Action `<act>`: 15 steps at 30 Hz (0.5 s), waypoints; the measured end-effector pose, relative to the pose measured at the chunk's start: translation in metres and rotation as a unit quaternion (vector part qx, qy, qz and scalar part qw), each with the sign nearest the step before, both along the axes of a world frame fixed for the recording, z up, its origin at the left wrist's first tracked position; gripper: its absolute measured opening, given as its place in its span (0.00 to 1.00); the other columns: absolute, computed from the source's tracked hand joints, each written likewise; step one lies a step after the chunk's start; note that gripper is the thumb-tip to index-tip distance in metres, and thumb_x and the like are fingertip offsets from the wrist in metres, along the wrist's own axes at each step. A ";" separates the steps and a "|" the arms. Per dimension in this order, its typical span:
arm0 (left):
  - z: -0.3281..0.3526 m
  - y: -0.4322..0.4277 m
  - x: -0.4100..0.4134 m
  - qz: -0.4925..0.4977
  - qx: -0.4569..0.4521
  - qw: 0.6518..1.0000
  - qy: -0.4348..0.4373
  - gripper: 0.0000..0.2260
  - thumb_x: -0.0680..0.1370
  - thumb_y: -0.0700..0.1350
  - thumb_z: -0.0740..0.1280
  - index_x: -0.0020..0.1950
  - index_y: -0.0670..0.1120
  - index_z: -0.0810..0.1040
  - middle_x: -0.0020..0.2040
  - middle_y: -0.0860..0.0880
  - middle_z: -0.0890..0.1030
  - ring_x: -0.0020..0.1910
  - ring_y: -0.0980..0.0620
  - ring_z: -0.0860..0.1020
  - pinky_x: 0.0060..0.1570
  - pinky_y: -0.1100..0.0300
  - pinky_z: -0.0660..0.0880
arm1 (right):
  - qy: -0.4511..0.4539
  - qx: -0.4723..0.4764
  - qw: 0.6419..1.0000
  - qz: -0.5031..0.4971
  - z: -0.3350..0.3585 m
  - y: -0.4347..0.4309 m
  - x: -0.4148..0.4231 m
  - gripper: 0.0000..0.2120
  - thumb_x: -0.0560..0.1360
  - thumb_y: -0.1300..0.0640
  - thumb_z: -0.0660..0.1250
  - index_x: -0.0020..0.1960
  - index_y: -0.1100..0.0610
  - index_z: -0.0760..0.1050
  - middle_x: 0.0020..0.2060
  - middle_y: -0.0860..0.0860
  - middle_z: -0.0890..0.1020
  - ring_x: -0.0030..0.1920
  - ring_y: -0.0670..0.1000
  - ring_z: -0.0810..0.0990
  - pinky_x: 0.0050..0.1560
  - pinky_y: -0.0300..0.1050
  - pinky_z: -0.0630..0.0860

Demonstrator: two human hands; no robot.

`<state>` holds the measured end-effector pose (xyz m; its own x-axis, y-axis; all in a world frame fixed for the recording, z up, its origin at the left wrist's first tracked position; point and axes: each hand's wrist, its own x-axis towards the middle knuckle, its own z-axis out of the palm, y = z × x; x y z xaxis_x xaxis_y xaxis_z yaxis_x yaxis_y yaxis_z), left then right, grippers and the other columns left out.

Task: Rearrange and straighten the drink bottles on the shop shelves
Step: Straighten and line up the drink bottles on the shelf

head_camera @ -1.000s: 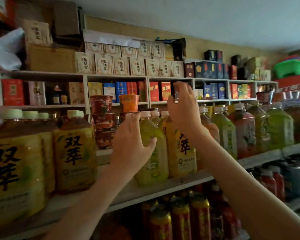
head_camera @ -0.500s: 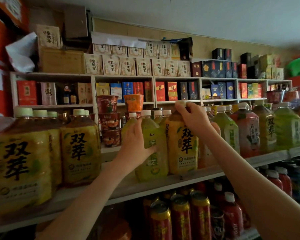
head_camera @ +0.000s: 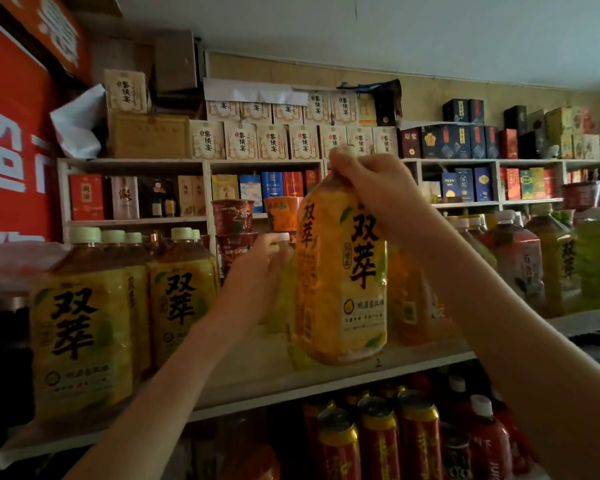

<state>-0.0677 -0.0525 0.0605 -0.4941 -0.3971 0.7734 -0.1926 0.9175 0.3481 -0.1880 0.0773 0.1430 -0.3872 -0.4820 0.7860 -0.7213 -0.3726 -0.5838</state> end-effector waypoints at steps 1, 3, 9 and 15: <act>0.004 0.002 0.012 0.010 -0.019 0.999 0.029 0.18 0.81 0.54 0.52 0.66 0.47 0.69 0.52 0.53 0.78 0.39 0.69 0.71 0.33 0.73 0.69 | -0.001 0.003 1.000 0.012 -0.001 -0.008 0.007 0.25 0.76 0.43 0.62 0.44 0.67 0.77 0.33 0.58 0.77 0.34 0.56 0.76 0.46 0.57 0.79; 0.012 0.004 0.036 0.053 -0.054 0.995 0.068 0.14 0.82 0.48 0.54 0.65 0.46 0.70 0.51 0.54 0.76 0.37 0.69 0.69 0.31 0.75 0.69 | -0.003 0.003 1.000 0.026 -0.004 -0.025 0.021 0.27 0.76 0.42 0.62 0.45 0.69 0.77 0.34 0.58 0.77 0.34 0.56 0.76 0.45 0.58 0.79; 0.010 -0.018 0.096 0.189 -0.165 0.965 0.074 0.14 0.79 0.37 0.60 0.64 0.44 0.73 0.61 0.46 0.77 0.58 0.51 0.75 0.53 0.66 0.69 | -0.023 -0.012 0.999 0.023 -0.021 -0.081 0.059 0.21 0.76 0.44 0.63 0.31 0.57 0.73 0.25 0.49 0.73 0.26 0.47 0.71 0.30 0.43 0.71; -0.015 -0.044 0.140 0.270 -0.195 0.943 0.013 0.14 0.76 0.38 0.60 0.61 0.42 0.75 0.60 0.46 0.76 0.60 0.49 0.74 0.60 0.61 0.67 | -0.066 -0.019 0.997 0.041 -0.042 -0.139 0.093 0.18 0.77 0.45 0.63 0.36 0.57 0.75 0.28 0.47 0.75 0.27 0.44 0.71 0.28 0.37 0.66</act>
<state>0.0727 -0.0962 0.0453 -0.2804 -0.2691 0.9214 -0.6652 0.7465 0.0156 -0.0951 -0.0622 0.1010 -0.4488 -0.4865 0.7496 -0.6057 -0.4512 -0.6554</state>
